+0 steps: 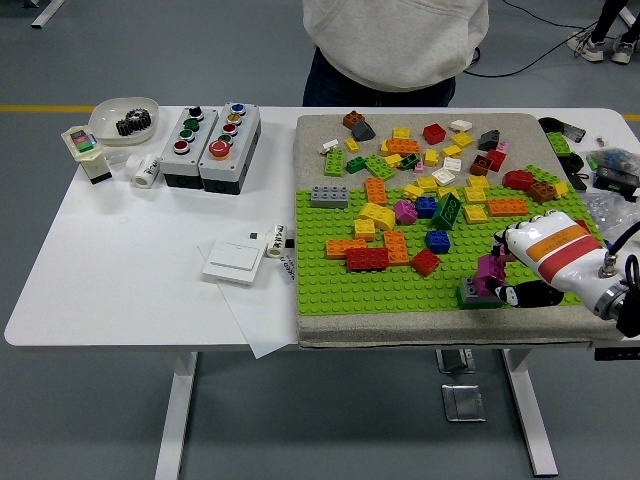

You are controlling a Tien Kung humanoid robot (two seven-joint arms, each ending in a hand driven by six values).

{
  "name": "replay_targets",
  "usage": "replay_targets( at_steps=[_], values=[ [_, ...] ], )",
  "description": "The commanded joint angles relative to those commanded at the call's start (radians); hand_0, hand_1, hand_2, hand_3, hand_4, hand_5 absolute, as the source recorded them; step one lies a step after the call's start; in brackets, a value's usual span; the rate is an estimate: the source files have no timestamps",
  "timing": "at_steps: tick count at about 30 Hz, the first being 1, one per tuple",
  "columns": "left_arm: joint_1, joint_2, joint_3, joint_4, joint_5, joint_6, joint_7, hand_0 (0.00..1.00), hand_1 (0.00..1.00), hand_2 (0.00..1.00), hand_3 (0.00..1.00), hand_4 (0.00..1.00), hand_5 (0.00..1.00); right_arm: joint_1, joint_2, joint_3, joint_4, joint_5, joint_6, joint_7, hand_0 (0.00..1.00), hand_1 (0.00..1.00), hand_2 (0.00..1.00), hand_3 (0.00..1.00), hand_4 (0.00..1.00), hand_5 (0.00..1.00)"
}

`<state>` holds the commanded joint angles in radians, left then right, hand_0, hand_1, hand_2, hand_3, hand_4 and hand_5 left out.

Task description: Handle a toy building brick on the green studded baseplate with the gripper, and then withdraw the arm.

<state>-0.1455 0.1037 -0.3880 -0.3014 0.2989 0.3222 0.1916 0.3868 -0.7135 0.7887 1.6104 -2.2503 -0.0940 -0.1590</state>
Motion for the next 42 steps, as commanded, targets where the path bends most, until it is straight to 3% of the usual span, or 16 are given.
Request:
replay_targets(
  at_steps=[15,29,42],
  values=[
    [0.003,0.0,-0.006,0.0,0.012,0.0,0.004,0.602,0.687,0.651,0.549,0.565,0.615,0.011,-0.021,-0.006,0.004,-0.019,-0.009,0.027,0.211,0.378,0.52,0.522,0.774,0.457],
    [0.003,0.0,-0.006,0.0,0.012,0.001,0.004,0.603,0.688,0.651,0.549,0.564,0.614,0.04,-0.02,-0.044,-0.061,-0.019,-0.013,0.058,0.207,0.373,0.519,0.524,0.771,0.46],
    [-0.002,0.0,-0.001,0.0,0.003,0.001,0.001,0.603,0.687,0.652,0.549,0.564,0.613,0.06,-0.015,-0.063,-0.064,-0.019,-0.015,0.068,0.207,0.374,0.519,0.525,0.773,0.459]
  ],
)
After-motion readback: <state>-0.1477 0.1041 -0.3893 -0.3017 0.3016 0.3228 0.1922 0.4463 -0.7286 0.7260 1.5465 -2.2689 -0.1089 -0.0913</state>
